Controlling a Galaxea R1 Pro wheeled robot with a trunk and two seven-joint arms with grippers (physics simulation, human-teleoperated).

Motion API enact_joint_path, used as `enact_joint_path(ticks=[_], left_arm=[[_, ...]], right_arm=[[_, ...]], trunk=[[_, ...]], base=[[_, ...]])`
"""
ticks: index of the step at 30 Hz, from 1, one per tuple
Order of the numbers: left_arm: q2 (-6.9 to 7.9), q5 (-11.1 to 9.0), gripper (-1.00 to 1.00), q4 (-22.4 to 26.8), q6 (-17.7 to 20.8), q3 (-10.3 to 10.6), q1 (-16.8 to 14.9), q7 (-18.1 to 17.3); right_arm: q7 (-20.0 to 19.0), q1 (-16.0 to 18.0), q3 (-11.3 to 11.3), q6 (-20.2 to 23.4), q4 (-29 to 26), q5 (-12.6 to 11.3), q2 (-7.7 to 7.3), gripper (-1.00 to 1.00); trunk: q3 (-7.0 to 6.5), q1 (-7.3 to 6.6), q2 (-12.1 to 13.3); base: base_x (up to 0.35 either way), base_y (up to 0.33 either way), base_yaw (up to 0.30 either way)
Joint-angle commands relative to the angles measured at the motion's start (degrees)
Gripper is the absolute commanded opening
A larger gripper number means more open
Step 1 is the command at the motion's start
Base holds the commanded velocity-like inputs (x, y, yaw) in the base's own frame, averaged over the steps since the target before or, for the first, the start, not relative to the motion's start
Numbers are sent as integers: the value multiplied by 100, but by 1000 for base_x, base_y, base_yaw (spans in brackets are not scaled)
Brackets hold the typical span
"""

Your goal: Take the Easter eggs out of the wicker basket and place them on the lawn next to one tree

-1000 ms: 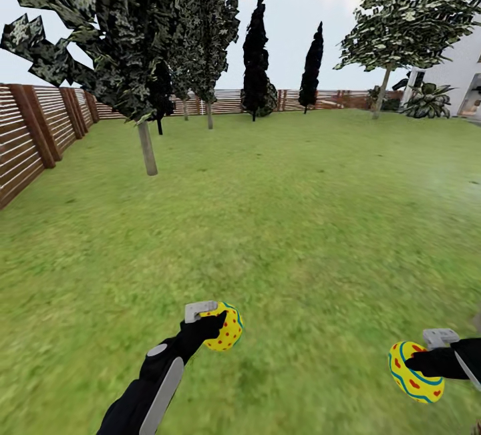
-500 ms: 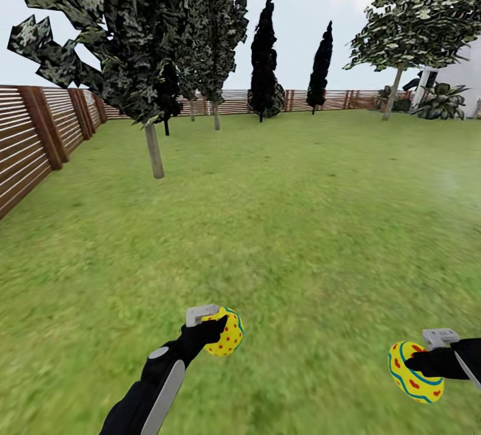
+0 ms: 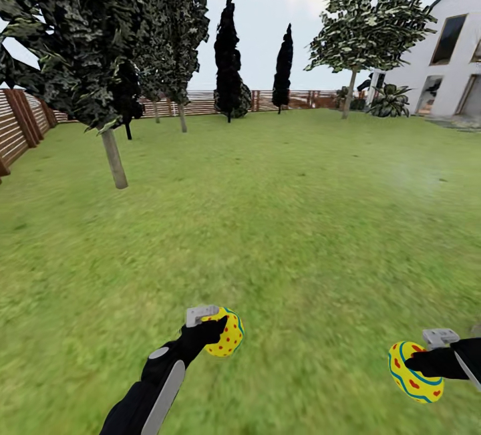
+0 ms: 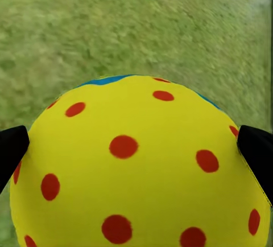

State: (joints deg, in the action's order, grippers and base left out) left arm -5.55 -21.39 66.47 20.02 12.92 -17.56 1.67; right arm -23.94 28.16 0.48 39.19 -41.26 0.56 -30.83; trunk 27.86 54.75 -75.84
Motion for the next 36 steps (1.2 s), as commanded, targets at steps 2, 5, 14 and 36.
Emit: enact_joint_path(ticks=[2, 5, 14, 36], left_arm=[[1, -49, -100, 7, 28, 4, -2, 18], [1, -49, -100, 6, 28, 9, -2, 18], [-8, -43, -100, -1, 28, 9, -2, 18], [8, -44, -100, 6, 0, 1, -2, -220]], right_arm=[[-23, 5, 4, 28, -5, 6, -2, -100], [-23, 5, 4, 28, -5, 6, -2, -100], [-23, 5, 4, 28, -5, 6, -2, -100], [-23, 5, -4, 24, -5, 1, -8, -100]], trunk=[[-30, -41, 78], [-84, -107, 199], [-249, -305, 560], [-664, -744, 1362]], base=[[335, 111, -300], [335, 111, -300], [335, 112, -300], [323, 142, -273]])
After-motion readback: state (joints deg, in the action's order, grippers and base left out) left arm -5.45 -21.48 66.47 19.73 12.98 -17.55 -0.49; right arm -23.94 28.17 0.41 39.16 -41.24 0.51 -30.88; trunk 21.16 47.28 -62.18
